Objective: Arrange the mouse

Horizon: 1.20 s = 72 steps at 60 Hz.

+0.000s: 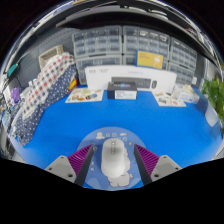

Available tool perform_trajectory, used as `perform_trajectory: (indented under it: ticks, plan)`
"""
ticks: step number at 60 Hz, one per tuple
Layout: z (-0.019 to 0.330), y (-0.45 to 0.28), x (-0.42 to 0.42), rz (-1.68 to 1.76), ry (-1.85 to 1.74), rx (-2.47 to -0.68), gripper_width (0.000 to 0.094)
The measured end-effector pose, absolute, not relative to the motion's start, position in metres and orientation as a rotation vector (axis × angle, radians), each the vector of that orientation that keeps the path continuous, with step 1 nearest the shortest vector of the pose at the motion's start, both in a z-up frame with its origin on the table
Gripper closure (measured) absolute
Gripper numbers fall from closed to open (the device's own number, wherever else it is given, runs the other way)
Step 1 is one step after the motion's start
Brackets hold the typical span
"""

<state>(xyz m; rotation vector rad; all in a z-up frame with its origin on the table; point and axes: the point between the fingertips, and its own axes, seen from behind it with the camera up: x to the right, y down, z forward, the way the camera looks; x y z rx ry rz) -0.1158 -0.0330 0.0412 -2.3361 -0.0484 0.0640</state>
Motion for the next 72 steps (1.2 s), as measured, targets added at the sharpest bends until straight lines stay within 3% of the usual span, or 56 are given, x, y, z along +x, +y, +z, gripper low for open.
perform_trajectory:
  ticks: [15, 26, 49, 72]
  plan:
    - [0.164, -0.045, -0.069, 0.097, -0.075, -2.202, 0.0099]
    - [0.222, -0.067, -0.017, 0.063, -0.072, -2.136, 0.0110]
    - [0.237, -0.097, 0.032, 0.040, -0.067, -2.109, 0.0104]
    - [0.243, -0.098, 0.024, 0.080, -0.048, -2.088, 0.0105]
